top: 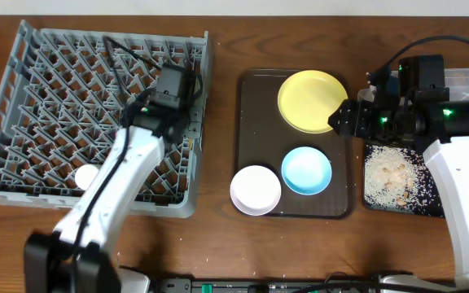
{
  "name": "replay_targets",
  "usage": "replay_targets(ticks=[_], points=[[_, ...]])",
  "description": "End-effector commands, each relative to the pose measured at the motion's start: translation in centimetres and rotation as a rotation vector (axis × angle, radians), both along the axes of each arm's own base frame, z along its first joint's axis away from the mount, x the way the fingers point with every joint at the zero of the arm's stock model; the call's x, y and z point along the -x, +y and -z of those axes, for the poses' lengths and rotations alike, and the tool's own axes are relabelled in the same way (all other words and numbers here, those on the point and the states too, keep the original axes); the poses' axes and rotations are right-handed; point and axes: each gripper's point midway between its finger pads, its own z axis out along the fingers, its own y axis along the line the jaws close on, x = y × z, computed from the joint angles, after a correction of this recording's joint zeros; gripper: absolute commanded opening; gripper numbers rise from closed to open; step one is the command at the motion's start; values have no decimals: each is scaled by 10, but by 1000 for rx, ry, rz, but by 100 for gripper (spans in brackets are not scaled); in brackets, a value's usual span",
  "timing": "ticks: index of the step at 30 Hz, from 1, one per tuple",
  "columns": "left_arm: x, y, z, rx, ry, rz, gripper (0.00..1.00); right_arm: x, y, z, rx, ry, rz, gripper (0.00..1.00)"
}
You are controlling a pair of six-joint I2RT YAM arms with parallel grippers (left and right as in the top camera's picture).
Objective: Sort waste into correct bins and load items into the dishwasher
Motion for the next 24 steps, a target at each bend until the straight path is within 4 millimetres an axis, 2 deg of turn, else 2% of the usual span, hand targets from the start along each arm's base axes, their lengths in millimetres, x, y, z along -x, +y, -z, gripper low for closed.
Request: replay_targets(ticks=[1, 2, 4, 9, 12, 15, 18, 21, 23, 24], points=[[5, -13, -55, 118, -123, 41, 46, -3, -3, 0, -2, -1, 13, 79], [9, -17, -68, 151, -153, 60, 55, -4, -3, 0, -2, -4, 12, 79], [19, -21, -95, 202, -219, 89, 66, -5, -2, -1, -2, -8, 12, 79], [45, -15, -156, 249, -396, 105, 84, -3, -1, 2, 13, -15, -23, 75], [59, -11, -179, 266, -466, 109, 86, 6, 8, 16, 16, 29, -54, 70], [67, -9, -183, 270, -477, 111, 87, 20, 20, 38, 20, 82, -94, 66], [70, -8, -176, 265, -445, 106, 87, 26, 27, 53, 20, 103, -109, 64], [69, -11, -166, 268, -402, 116, 87, 25, 26, 58, 13, 111, -85, 62], [68, -21, -159, 298, -364, 148, 86, 20, 19, 57, 28, 94, -54, 62], [66, -27, -155, 314, -344, 168, 82, 16, 11, 55, 37, 91, -14, 62]])
